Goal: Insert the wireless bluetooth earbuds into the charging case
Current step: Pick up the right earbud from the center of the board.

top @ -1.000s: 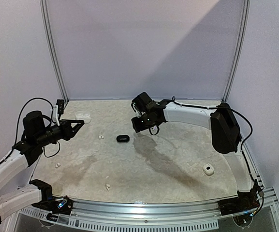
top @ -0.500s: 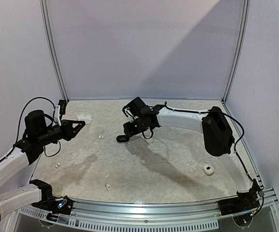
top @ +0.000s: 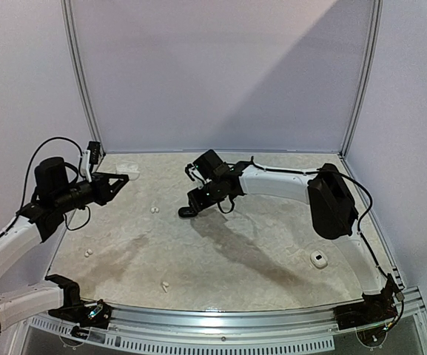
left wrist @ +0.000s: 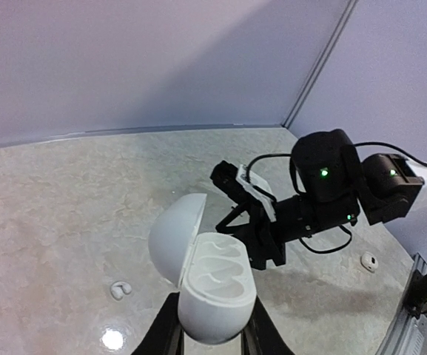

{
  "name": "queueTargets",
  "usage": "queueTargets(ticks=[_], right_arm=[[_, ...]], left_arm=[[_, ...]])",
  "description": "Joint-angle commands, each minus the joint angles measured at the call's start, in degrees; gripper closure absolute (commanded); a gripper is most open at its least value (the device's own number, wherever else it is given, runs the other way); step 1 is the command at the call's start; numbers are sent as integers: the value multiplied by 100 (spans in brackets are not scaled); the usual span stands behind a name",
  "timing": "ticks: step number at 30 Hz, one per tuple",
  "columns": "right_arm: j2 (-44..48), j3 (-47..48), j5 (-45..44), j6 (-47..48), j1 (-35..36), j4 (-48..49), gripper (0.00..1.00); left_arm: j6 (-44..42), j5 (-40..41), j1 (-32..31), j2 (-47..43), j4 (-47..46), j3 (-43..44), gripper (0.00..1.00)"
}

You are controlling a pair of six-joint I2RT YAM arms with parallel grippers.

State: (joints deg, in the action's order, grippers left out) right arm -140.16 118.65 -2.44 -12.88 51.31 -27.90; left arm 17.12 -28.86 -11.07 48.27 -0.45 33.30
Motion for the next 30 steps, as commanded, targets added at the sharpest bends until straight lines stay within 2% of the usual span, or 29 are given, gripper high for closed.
queueTargets(ticks=[1, 6, 11, 14, 17, 19, 22, 26, 30], right_arm=[[575, -82, -195, 265, -47, -22, 44], [959, -292, -244, 317, -204, 157, 44], [973, -247, 47, 680, -203, 307, 44], [915, -247, 361, 629, -201, 551, 44], [765, -194, 796, 278, -174, 1116, 44], [498, 50, 830, 73, -98, 1437, 43], [-157, 672, 688, 121, 181, 1808, 37], [-1244, 1939, 368, 128, 518, 1933, 28], [-1901, 2169, -235, 30, 755, 2393, 22]], left_arm=[[-336, 460, 308, -101, 1116, 456, 100], [-833, 633, 815, -100, 2203, 803, 100], [-1034, 475, 1457, 276, 2055, 787, 100], [-1275, 307, 1496, 336, 2176, 869, 100], [-1083, 266, 1502, 514, 1999, 774, 100], [-920, 275, 1500, 714, 1825, 688, 100], [-769, 134, 1495, 930, 1597, 661, 100], [-785, -51, 1494, 1109, 1549, 770, 100], [-850, -146, 1494, 1178, 1564, 853, 100]])
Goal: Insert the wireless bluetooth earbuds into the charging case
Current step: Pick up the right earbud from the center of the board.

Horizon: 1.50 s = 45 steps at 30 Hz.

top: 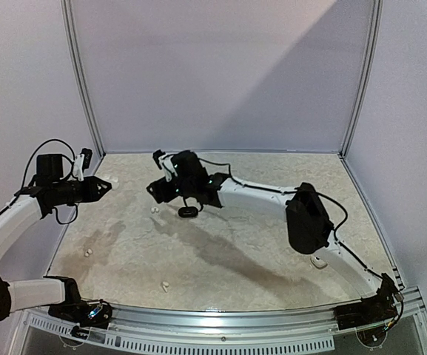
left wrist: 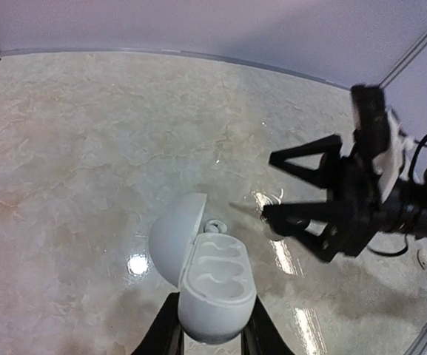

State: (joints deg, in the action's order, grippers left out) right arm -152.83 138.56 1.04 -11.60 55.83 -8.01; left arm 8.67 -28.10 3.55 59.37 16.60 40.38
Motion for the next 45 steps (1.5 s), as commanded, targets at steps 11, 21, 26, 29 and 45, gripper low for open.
queueTargets(ticks=[11, 21, 26, 29, 45], right_arm=[[-1459, 625, -1672, 505, 499, 741, 23], [-1757, 1004, -2101, 433, 558, 456, 37], [-1799, 1085, -2084, 339, 563, 343, 49], [-1787, 1072, -1895, 286, 584, 217, 50], [-1606, 858, -550, 78, 603, -409, 63]], left_arm=[[151, -424, 29, 181, -224, 190, 100], [254, -426, 29, 396, -375, 336, 100], [240, -412, 32, 436, -379, 356, 100], [260, -416, 29, 443, -385, 356, 100], [203, -542, 18, 545, -329, 355, 100]])
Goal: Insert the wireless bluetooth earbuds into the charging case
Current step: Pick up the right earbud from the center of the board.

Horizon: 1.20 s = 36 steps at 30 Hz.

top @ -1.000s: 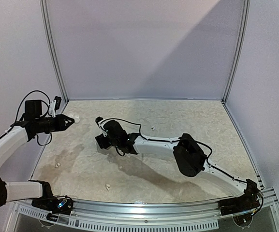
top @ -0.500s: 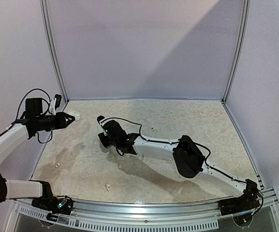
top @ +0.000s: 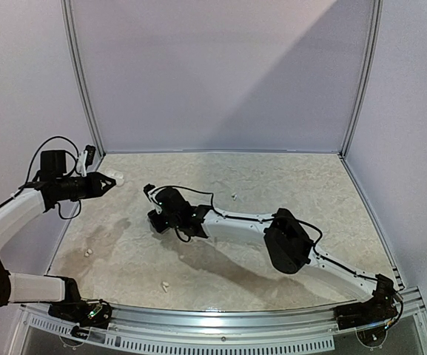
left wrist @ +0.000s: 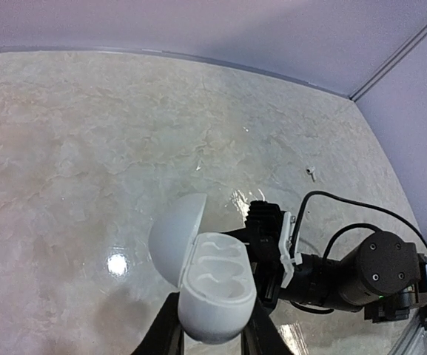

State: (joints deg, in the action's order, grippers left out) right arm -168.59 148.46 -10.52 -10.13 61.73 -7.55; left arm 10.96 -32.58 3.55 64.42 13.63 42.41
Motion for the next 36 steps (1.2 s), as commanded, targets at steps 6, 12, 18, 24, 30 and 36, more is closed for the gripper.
queueTargets(ticks=[6, 12, 18, 24, 30, 36], right_arm=[[357, -775, 631, -78, 19, -197, 76], [491, -827, 825, 130, 17, -1, 89], [1046, -1585, 986, 276, 14, 601, 95], [2106, -2809, 1387, 361, 19, 1223, 98], [3425, -4662, 1690, 285, 21, 1600, 99], [4883, -6849, 2075, -357, 23, 1489, 100]], left_arm=[[-24, -83, 22, -64, -5, 115, 100], [-40, -108, 22, -147, 34, 109, 100], [-36, -155, 6, -179, -9, 68, 100], [-111, -302, -52, -231, -12, 89, 100], [-331, -394, -278, -310, 60, 77, 100], [-494, -548, -633, -440, 163, 48, 100]])
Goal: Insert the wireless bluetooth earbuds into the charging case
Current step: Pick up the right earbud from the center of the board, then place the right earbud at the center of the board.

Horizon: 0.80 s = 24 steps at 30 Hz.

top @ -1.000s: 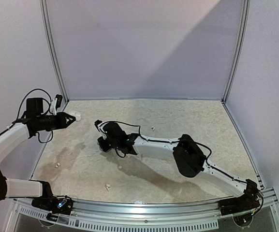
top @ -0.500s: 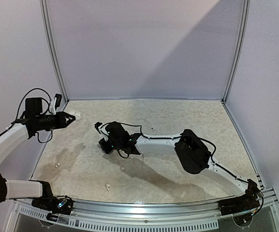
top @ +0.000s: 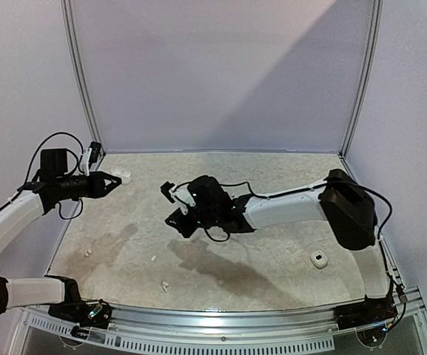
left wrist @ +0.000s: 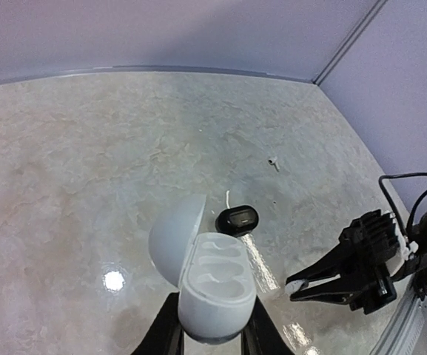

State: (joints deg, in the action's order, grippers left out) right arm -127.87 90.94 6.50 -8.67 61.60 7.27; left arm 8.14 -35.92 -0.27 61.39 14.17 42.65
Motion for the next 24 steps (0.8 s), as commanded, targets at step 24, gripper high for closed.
queueTargets(ticks=[24], right_arm=[[2759, -3832, 160, -4210, 54, -2116, 98]], left_arm=[[-25, -354, -1436, -639, -479, -433, 100]])
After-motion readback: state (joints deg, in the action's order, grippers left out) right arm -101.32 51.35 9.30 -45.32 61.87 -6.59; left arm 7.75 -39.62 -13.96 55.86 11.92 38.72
